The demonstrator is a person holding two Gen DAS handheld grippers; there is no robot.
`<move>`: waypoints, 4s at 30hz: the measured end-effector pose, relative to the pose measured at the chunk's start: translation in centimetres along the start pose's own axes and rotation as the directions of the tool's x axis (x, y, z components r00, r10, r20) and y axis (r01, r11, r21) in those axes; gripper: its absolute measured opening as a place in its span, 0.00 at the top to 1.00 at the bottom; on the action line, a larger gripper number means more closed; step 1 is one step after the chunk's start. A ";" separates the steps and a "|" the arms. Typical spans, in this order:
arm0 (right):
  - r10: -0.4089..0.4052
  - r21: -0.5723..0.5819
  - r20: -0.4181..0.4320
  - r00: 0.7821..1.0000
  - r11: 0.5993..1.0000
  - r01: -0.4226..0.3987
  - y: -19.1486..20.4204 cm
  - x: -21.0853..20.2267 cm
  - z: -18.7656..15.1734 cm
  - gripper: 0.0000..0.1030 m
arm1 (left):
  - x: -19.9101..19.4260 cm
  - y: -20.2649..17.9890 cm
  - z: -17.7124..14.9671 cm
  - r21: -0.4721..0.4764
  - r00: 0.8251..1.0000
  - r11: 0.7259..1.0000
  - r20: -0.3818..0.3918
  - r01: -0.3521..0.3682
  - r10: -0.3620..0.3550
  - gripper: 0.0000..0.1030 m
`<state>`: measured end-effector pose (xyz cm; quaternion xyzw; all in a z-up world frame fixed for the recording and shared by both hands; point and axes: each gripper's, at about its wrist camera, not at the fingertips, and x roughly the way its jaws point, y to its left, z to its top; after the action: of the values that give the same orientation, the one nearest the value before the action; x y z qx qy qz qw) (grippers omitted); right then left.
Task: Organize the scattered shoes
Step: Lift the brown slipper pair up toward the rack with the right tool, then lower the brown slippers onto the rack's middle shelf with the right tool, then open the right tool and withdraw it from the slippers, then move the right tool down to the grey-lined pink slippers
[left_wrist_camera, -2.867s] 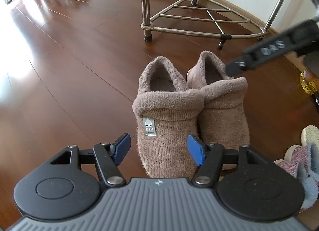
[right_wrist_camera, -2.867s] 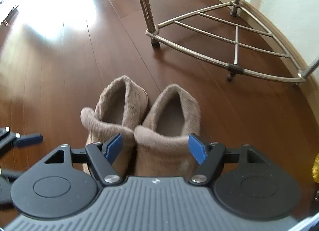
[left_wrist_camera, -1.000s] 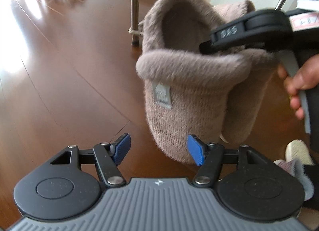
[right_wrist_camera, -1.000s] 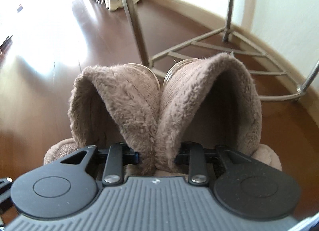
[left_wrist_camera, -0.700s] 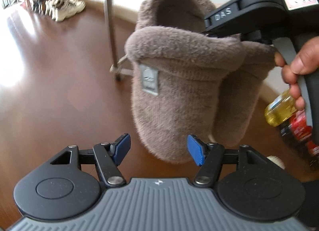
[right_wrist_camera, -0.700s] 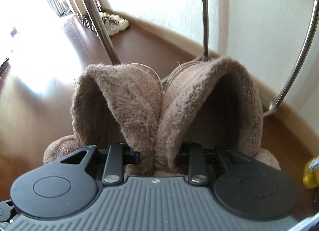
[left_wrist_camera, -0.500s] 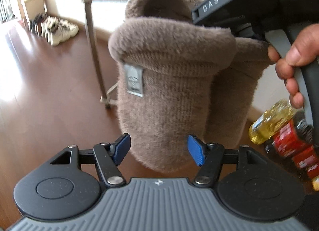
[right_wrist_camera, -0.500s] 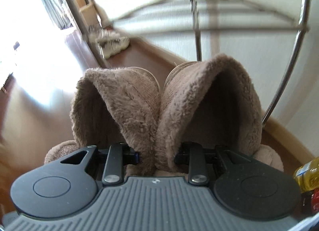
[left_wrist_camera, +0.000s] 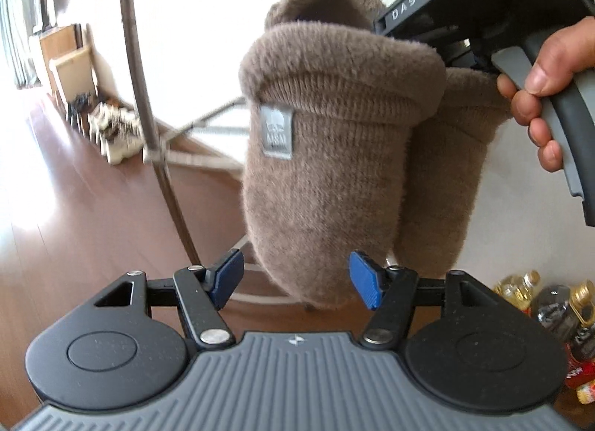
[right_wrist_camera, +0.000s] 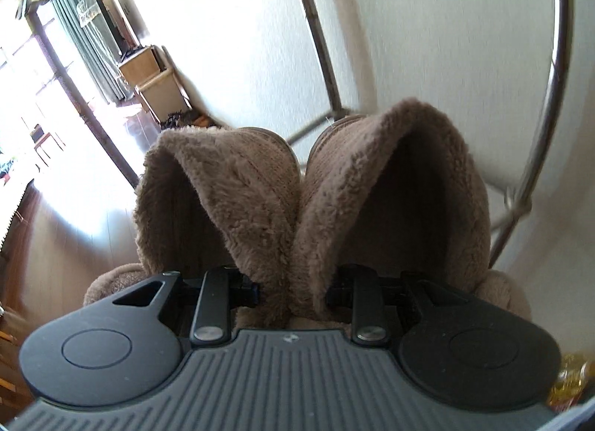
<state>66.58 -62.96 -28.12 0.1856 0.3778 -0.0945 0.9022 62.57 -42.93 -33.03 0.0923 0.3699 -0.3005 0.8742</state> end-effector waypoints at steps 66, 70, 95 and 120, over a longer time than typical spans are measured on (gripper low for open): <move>-0.234 -0.198 -0.181 0.955 0.960 0.197 -3.8 8.3 -5.0 0.83 | 11.6 -5.4 4.6 0.390 0.960 0.888 -0.229 0.243 -0.162 0.40; -0.230 -0.191 -0.178 0.957 0.962 0.195 -3.9 8.4 -5.0 0.81 | 11.9 -5.4 4.8 0.384 0.962 0.891 -0.216 0.243 -0.170 0.40; -0.201 -0.099 -0.217 0.955 0.978 0.184 1.0 -14.1 -15.0 0.58 | -13.8 -0.1 -8.2 -0.035 0.944 0.999 -0.329 0.030 -0.040 0.37; -0.071 -0.198 -0.378 0.923 0.980 -0.006 -10.3 -33.2 -25.2 0.36 | -28.6 -18.6 -18.5 -0.235 0.901 0.937 -0.408 -0.258 0.146 0.36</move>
<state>23.96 -61.06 -23.35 0.1046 0.5571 -0.0341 0.8231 25.06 -37.68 -24.94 0.0616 0.5613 -0.1272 0.8154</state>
